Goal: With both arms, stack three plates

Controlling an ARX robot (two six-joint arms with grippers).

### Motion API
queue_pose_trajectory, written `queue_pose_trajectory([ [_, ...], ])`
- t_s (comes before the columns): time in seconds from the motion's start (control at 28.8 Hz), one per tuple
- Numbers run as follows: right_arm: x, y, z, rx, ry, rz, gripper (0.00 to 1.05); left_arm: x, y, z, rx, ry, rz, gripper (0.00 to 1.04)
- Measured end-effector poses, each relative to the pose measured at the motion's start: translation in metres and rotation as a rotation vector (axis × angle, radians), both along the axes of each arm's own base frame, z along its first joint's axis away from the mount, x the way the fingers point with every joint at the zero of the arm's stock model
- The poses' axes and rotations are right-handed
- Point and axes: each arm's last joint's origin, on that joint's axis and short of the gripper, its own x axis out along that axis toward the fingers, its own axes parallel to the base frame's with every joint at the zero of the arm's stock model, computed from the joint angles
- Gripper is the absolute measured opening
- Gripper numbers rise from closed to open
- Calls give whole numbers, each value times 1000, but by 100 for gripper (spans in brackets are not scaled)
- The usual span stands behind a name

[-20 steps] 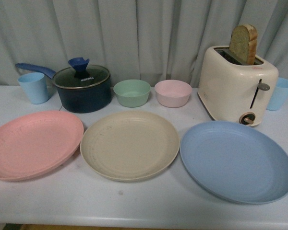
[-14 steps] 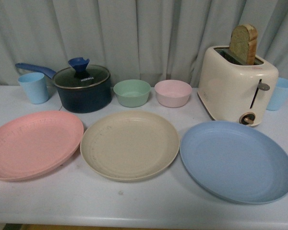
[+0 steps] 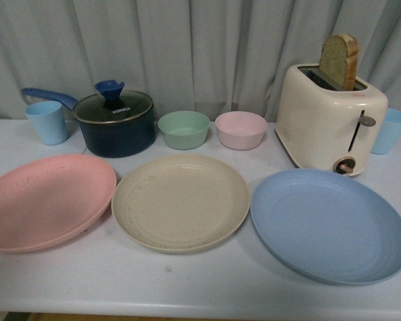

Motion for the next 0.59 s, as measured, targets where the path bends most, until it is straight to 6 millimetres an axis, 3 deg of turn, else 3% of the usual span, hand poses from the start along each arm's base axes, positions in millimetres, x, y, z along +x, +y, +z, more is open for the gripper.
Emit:
queue_pose_trajectory([
  [0.1, 0, 0, 0, 0, 0, 0, 98, 63, 23, -29, -58, 192, -18, 98],
  [0.59, 0, 0, 0, 0, 0, 0, 98, 121, 56, -56, -88, 292, 4, 98],
])
